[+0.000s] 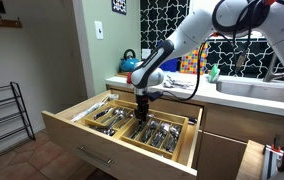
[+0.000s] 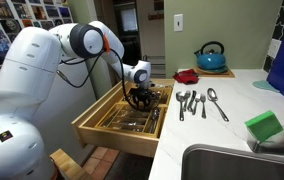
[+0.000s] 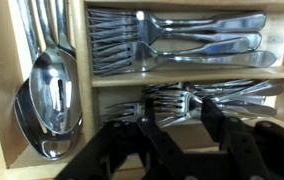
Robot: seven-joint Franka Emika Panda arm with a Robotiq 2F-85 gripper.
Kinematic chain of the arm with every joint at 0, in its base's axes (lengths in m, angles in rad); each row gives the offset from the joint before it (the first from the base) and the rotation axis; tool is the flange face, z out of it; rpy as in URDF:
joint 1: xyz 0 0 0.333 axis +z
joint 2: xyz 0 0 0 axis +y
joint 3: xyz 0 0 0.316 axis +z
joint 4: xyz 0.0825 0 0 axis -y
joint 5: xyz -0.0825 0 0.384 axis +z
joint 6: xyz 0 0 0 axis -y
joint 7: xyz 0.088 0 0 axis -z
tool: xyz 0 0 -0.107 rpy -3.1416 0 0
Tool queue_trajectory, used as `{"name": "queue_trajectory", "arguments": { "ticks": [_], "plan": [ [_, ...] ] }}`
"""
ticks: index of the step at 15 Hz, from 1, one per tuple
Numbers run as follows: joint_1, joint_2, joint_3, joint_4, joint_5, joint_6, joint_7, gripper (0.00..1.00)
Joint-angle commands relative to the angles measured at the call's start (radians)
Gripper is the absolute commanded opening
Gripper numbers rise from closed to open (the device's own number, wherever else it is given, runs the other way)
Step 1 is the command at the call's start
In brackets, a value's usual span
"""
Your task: Remove the fork from the drawer
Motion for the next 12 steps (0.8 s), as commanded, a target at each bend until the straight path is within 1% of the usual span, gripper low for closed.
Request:
{"name": "queue_trajectory", "arguments": {
  "ticks": [1,3,8,12],
  "plan": [
    [-0.018,0.017,0.019,0.014,-0.017,-0.004,-0.031,0.48],
    [-0.019,0.016,0.022,0.015,-0.017,-0.005,-0.046,0.44],
    [-0.014,0.014,0.016,0.013,-0.043,-0.012,-0.058,0.45],
    [-0.024,0.023,0.031,0.019,-0.047,-0.022,-0.093,0.43]
  ]
}}
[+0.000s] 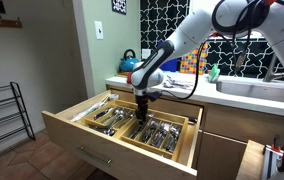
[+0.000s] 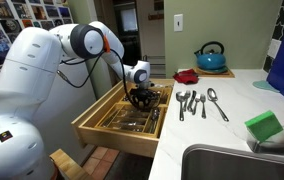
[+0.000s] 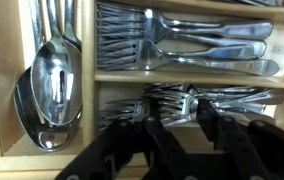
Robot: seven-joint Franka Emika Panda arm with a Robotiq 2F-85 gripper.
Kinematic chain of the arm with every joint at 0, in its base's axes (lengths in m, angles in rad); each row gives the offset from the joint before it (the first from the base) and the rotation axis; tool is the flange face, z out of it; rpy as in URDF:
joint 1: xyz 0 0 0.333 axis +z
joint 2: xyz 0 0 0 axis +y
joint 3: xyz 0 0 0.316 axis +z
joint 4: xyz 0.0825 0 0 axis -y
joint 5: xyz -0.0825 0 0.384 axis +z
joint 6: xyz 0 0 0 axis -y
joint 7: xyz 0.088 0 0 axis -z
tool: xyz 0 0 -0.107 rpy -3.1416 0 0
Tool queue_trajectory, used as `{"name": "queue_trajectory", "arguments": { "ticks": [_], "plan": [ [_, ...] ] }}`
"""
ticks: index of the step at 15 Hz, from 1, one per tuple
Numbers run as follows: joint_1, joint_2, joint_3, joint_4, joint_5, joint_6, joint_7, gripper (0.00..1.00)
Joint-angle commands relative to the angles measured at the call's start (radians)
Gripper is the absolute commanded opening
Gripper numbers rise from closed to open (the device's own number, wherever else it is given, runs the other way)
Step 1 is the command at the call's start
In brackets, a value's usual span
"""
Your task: Remove the fork from the drawer
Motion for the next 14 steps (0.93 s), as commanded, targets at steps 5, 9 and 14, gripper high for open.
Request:
{"name": "queue_trajectory", "arguments": {
  "ticks": [5,9,14],
  "plan": [
    [-0.039,0.025,0.038,0.020,-0.003,-0.039,-0.087,0.20],
    [-0.058,0.011,0.049,0.019,0.009,-0.062,-0.126,0.09],
    [-0.088,-0.012,0.065,0.025,0.033,-0.132,-0.187,0.05]
  ]
}}
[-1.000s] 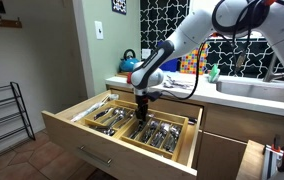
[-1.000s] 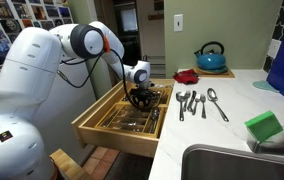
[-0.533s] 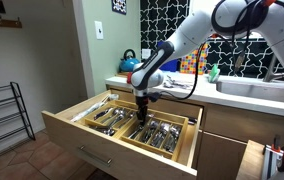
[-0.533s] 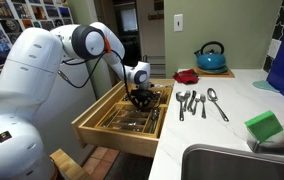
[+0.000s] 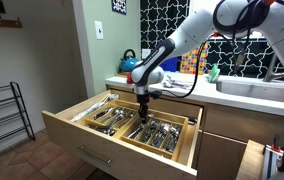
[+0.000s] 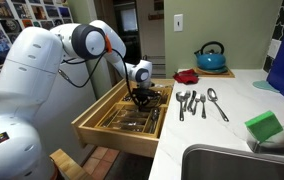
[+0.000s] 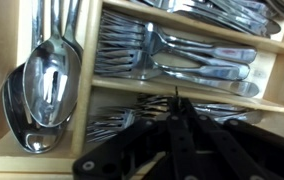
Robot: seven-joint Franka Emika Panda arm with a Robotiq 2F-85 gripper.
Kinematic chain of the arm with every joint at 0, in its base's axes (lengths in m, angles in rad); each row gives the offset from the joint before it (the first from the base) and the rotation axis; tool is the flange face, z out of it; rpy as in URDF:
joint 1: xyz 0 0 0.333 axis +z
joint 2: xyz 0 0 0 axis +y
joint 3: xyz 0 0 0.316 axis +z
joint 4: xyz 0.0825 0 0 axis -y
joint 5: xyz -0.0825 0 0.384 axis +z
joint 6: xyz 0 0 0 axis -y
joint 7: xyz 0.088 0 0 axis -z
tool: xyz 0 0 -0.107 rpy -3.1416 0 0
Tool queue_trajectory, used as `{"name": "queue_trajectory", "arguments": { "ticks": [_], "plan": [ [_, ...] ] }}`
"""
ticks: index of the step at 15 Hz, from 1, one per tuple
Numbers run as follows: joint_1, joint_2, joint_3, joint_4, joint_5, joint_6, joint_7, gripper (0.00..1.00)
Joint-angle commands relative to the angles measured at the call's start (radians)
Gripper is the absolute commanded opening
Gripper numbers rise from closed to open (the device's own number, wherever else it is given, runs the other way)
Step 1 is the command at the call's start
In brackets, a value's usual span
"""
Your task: Remove the fork from the drawer
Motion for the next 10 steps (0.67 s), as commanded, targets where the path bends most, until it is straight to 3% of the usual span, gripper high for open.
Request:
{"name": "queue_trajectory", "arguments": {
  "ticks": [1,10],
  "plan": [
    [-0.038,-0.020,0.022,0.000,0.024,-0.052,-0.062,0.06],
    [-0.069,-0.116,0.016,0.005,0.099,-0.258,-0.155,0.04]
  ]
}}
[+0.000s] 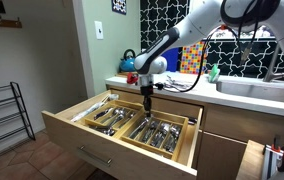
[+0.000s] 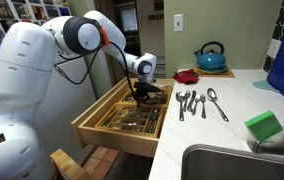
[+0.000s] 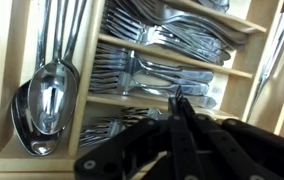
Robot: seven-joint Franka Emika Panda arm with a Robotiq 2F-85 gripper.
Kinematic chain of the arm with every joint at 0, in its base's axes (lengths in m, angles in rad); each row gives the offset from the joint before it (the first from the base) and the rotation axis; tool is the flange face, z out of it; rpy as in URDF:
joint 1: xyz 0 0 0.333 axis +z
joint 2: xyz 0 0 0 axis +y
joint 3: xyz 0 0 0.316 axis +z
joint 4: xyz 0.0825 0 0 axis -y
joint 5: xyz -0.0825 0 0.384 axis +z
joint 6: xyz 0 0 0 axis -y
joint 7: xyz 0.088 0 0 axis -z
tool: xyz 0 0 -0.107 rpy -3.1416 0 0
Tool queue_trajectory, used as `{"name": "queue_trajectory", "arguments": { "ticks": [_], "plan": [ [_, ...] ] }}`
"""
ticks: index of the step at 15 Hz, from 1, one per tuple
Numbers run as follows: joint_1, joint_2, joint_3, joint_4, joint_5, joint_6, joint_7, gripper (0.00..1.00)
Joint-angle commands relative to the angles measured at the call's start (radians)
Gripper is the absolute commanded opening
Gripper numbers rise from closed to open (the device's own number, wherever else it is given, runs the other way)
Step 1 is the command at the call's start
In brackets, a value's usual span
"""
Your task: Remove the fork from the drawer
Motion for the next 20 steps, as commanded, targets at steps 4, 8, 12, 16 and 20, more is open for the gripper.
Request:
{"name": "queue_trajectory", "arguments": {
  "ticks": [4,8,12,16,20],
  "plan": [
    [-0.022,-0.094,-0.010,-0.005,0.058,-0.147,-0.040,0.04],
    [-0.065,-0.182,-0.047,-0.016,0.168,-0.233,-0.007,0.04],
    [-0.116,-0.274,-0.121,-0.046,0.284,-0.335,0.024,0.04],
    [-0.157,-0.321,-0.212,-0.058,0.355,-0.403,0.096,0.04],
    [-0.198,-0.319,-0.285,-0.044,0.429,-0.453,0.176,0.03]
  ]
}}
